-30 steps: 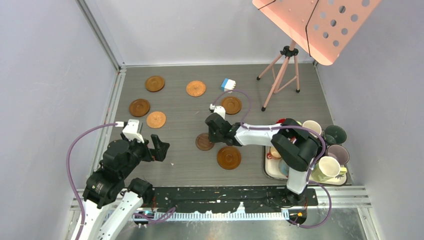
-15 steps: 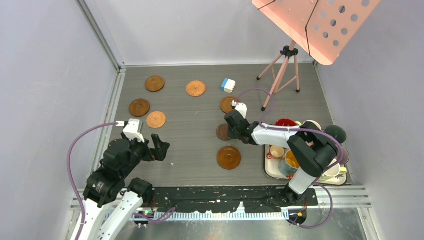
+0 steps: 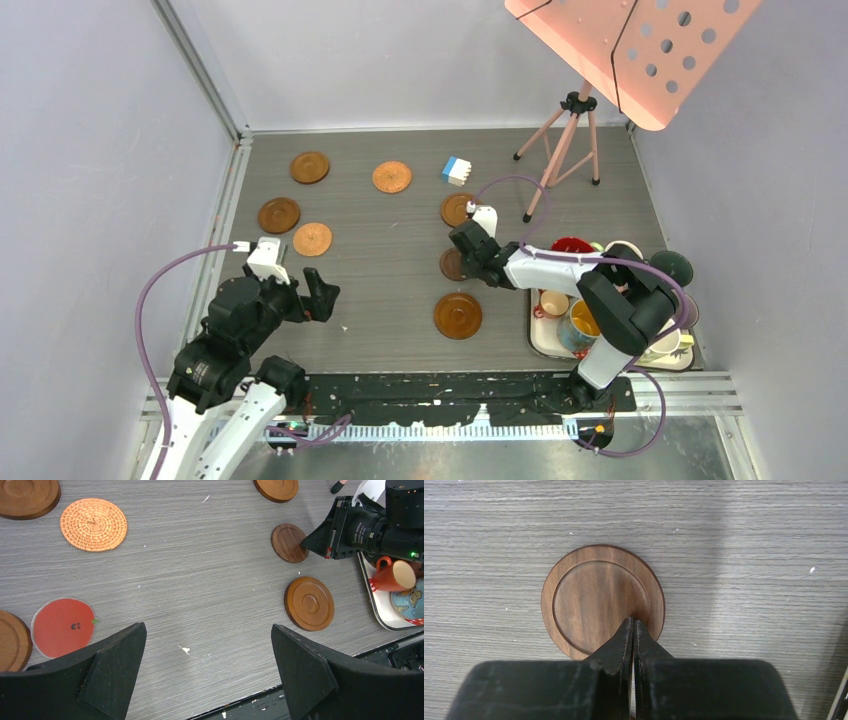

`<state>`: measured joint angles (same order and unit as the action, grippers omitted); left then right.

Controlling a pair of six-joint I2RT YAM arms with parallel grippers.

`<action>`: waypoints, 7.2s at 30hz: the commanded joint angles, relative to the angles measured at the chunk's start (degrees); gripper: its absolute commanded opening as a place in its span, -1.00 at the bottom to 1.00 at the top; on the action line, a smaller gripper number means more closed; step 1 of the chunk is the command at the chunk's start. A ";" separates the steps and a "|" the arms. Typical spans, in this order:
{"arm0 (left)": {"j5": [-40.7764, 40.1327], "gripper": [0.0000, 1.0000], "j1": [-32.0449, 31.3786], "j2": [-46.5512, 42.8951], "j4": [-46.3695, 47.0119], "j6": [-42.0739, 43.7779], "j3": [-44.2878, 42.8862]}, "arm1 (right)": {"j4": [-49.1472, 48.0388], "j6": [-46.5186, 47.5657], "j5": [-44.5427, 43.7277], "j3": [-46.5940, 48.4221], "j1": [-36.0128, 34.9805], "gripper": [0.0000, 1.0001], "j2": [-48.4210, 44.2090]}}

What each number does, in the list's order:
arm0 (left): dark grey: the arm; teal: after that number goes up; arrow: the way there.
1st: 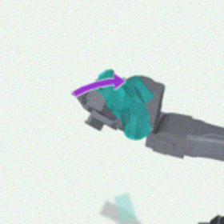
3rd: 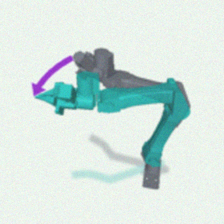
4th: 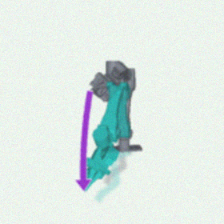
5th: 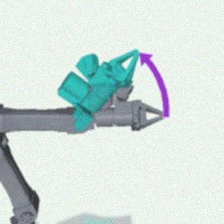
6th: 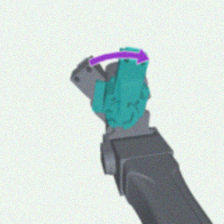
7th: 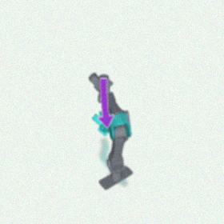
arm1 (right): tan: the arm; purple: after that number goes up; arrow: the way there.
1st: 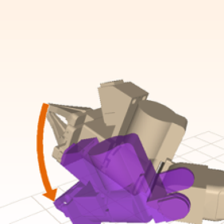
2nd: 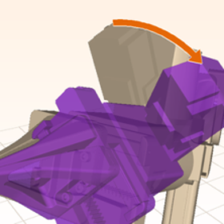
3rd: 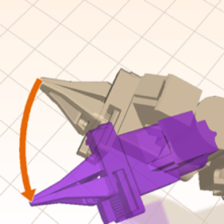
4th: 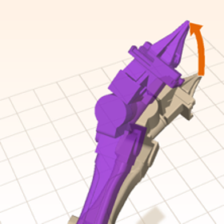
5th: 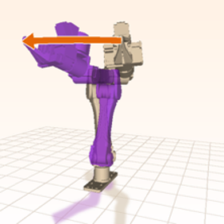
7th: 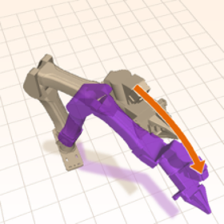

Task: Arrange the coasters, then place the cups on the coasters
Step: Move the coaster to the center of the board.

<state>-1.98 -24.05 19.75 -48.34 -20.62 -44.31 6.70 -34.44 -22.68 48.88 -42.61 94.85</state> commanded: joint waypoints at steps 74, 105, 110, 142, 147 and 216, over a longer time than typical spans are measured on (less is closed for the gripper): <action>-0.93 0.99 -0.20 0.09 0.74 -0.25 0.11 | 0.95 -5.26 13.93 41.45 3.48 -0.89 32.25; -1.98 0.99 -0.20 1.52 0.30 -0.45 -0.07 | 8.30 8.29 6.94 19.63 3.21 0.47 1.73; -2.15 0.99 -0.20 1.13 0.25 -0.46 0.00 | 9.84 8.51 7.10 14.64 3.35 0.66 -1.00; -0.75 0.99 -0.20 1.17 0.70 -0.30 0.02 | 1.10 5.12 14.83 4.46 4.03 0.69 1.31; -0.85 0.99 -0.20 1.16 0.67 -0.30 0.02 | 0.33 5.06 16.16 5.89 3.56 0.66 2.81; -23.81 0.99 -0.12 20.10 5.77 -15.57 -2.50 | 10.60 4.56 13.56 -9.06 -10.92 -0.11 -15.31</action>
<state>-21.02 -24.03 38.04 -45.76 -33.15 -44.16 16.21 -30.09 -7.66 40.32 -53.30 82.28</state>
